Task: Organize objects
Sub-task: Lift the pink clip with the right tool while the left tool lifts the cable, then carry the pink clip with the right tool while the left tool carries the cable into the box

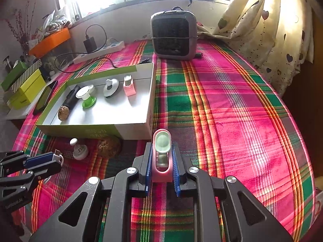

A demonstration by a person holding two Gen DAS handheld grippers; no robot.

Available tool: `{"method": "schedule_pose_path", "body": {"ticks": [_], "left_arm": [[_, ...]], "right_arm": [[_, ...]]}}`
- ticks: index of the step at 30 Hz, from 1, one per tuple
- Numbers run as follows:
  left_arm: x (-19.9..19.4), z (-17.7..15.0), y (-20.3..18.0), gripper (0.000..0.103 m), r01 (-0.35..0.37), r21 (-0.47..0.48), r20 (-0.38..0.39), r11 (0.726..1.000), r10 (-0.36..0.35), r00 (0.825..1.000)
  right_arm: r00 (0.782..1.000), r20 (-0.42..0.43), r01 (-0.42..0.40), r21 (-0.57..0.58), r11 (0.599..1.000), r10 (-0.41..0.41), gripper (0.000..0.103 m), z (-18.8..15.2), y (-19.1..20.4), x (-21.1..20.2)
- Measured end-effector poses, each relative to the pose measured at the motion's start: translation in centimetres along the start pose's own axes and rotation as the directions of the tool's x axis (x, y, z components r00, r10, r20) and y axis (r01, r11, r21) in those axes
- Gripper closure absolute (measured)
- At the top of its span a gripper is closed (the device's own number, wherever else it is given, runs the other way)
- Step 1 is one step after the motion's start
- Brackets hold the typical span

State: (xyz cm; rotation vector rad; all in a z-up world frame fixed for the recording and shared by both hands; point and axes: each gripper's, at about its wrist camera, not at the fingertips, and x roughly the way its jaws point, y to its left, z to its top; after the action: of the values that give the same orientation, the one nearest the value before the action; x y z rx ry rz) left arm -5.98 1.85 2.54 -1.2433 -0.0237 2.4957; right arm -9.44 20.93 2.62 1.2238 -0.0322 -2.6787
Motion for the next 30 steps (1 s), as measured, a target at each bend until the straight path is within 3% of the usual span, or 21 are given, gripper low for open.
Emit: {"method": "schedule_pose_path", "body": {"ticks": [18, 30], "left_arm": [[-0.9, 3.8, 1.5, 0.087, -0.004, -0.013, 0.058, 1.0, 0.004, 0.998], [1.2, 5.8, 3.8, 0.087, -0.015, -0.07, 0.046, 0.997, 0.018, 0.999]], "right_arm": [[0.998, 0.047, -0.039, -0.067, 0.997, 0.043, 0.085, 3.4, 2.1, -0.9], [0.994, -0.007, -0.108, -0.101, 0.989, 0.108, 0.085, 6.0, 3.6, 2.1]]}}
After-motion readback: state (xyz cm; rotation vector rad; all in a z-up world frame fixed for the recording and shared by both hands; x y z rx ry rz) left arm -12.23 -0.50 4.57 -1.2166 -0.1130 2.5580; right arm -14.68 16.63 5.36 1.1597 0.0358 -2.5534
